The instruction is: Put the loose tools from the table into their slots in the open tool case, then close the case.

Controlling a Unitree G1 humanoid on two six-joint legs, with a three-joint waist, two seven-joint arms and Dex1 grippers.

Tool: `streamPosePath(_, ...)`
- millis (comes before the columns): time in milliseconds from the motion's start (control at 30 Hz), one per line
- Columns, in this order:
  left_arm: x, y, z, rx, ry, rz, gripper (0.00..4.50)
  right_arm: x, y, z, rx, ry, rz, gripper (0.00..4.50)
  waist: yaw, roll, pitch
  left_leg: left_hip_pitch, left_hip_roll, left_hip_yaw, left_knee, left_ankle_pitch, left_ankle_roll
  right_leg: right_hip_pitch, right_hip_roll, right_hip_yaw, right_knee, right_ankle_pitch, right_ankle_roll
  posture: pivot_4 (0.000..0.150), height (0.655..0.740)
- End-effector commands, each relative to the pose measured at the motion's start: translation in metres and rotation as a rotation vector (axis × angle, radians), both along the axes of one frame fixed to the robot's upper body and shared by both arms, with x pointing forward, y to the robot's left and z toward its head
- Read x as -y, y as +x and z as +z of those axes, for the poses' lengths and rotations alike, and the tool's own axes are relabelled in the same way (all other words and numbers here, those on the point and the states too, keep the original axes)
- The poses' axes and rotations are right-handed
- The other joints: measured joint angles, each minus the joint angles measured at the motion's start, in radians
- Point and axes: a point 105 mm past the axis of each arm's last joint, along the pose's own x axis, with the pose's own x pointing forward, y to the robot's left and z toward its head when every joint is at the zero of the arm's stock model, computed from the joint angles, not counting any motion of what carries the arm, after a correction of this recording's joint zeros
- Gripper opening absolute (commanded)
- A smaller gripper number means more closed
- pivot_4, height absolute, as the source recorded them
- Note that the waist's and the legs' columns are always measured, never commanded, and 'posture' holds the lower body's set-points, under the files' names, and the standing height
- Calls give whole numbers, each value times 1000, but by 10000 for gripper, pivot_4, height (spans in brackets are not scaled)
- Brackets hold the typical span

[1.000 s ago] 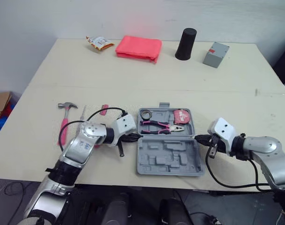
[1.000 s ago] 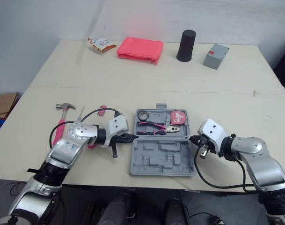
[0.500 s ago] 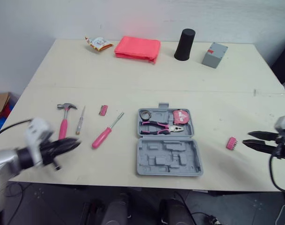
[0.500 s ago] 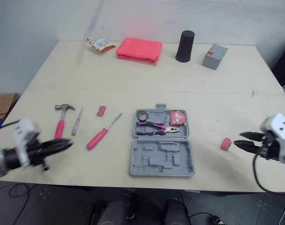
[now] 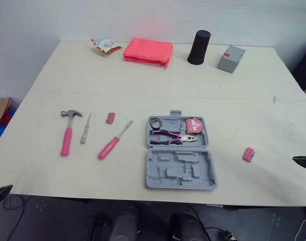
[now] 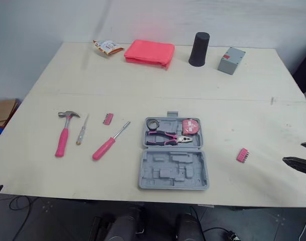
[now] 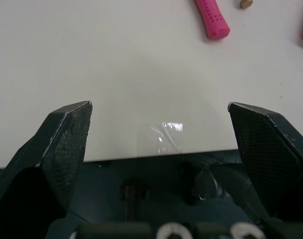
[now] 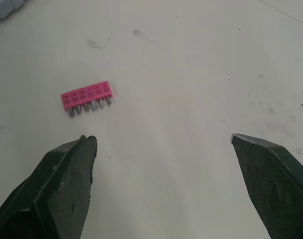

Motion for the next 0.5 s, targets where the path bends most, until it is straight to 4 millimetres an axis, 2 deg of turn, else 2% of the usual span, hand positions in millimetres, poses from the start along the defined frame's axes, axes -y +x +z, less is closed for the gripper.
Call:
streamPosePath(33, 4, 10, 18, 61, 62, -17, 44366, -2, 9, 11, 38, -35, 28, 45000, -3, 0, 0, 0, 0, 0, 0, 0, 0, 0, 0, 0, 0, 0, 0, 1500, 7355)
streamPosePath(133, 12, 22, 21, 73, 66, -22, 44366, -16, 19, 16, 67, -11, 77, 45000, -9, 0, 0, 0, 1, 3, -2, 1, -2, -1, 2, 0, 2, 0, 0, 1500, 7355)
streamPosePath(233, 33, 55, 20, 106, 35, 8, 44366, -56, 31, 19, 96, -5, 198, 45000, -9, 0, 0, 1, 1, 7, -2, 5, -1, -4, 2, 0, 8, -1, 0, 1500, 7355)
streamPosePath(333, 71, 83, 15, 87, 48, -49, 44366, -120, 36, 26, 161, 78, 360, 45000, -6, -1, 0, 1, 1, 6, -1, 5, -2, -5, 2, 5, 12, 0, 0, 1500, 7355)
streamPosePath(367, 79, 89, 15, 87, 43, -53, 44366, -135, 35, 29, 172, 103, 394, 45000, -4, -1, 0, 1, 1, 6, -1, 5, -2, -6, 2, 6, 13, 0, 0, 1500, 7355)
streamPosePath(400, 90, 101, 16, 98, 29, -42, 44366, -161, 33, 32, 184, 123, 473, 45000, -2, -1, 0, 1, 1, 6, -1, 5, -2, -7, 2, 7, 13, 0, 0, 1500, 7355)
streamPosePath(467, 104, 118, 14, 87, 2, -7, 44366, -209, 26, 41, 217, 171, 622, 45000, 3, -1, 0, 0, 1, 7, 0, 5, -2, -9, 3, 10, 15, 0, 0, 1500, 7355)
streamPosePath(500, 108, 123, 13, 75, 0, 7, 44366, -223, 23, 44, 225, 188, 661, 45000, 4, -1, 0, 0, 1, 8, 0, 6, -3, -10, 5, 11, 16, 0, 0, 1500, 7355)
